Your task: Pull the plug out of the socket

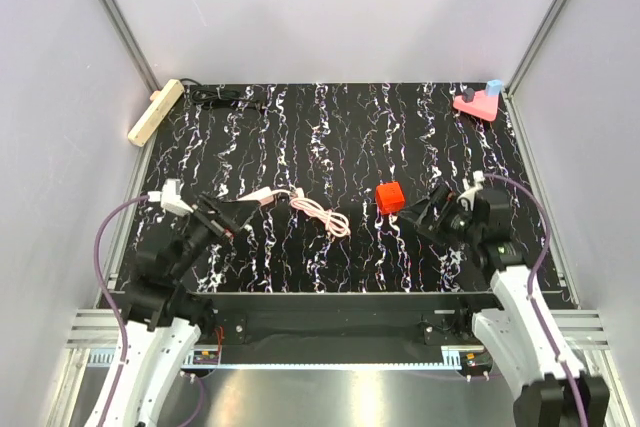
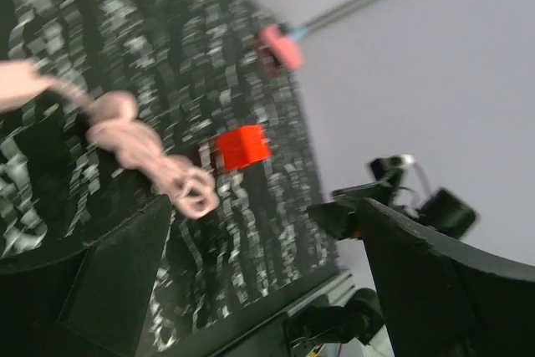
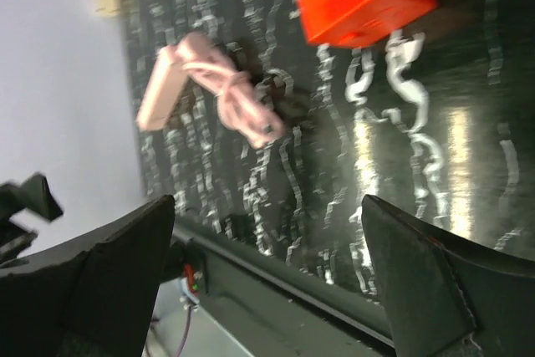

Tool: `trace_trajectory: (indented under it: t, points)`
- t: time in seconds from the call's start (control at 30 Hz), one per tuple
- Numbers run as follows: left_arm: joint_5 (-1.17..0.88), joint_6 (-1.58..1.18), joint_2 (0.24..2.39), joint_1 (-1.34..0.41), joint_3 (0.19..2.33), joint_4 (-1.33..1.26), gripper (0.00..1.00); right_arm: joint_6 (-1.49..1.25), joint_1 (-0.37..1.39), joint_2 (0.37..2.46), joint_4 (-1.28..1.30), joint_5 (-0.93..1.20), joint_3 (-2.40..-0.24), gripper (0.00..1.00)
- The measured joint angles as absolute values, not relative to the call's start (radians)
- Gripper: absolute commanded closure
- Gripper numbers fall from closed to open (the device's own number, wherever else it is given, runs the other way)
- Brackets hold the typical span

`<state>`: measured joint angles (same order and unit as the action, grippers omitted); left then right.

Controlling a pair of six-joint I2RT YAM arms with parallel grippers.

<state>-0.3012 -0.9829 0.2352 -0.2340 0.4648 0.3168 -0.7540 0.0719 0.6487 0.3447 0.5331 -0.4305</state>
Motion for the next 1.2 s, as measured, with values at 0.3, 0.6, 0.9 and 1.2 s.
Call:
trace_trajectory:
  t: [0.3,0.6,0.9,1.2]
  points:
    - [-0.170,-0.841,0.580,-0.234,0.615,0.592,0.01,-0.649,0.072,0.993,0.335,0.460,-0.640,0.00]
    - [-0.144,-0.681,0.951,-0.147,0.875,0.575,0.01,-0.776,0.085,1.311,-0.096,0.715,-0.606,0.00]
    - [-0.249,-0.529,1.283,-0.067,1.090,0.558,0.01,-0.706,0.268,1.409,-0.136,0.686,-0.732,0.00]
    - [-0.287,-0.385,1.649,0.154,1.427,0.572,0.01,-0.632,0.375,1.427,-0.136,0.651,-0.810,0.00]
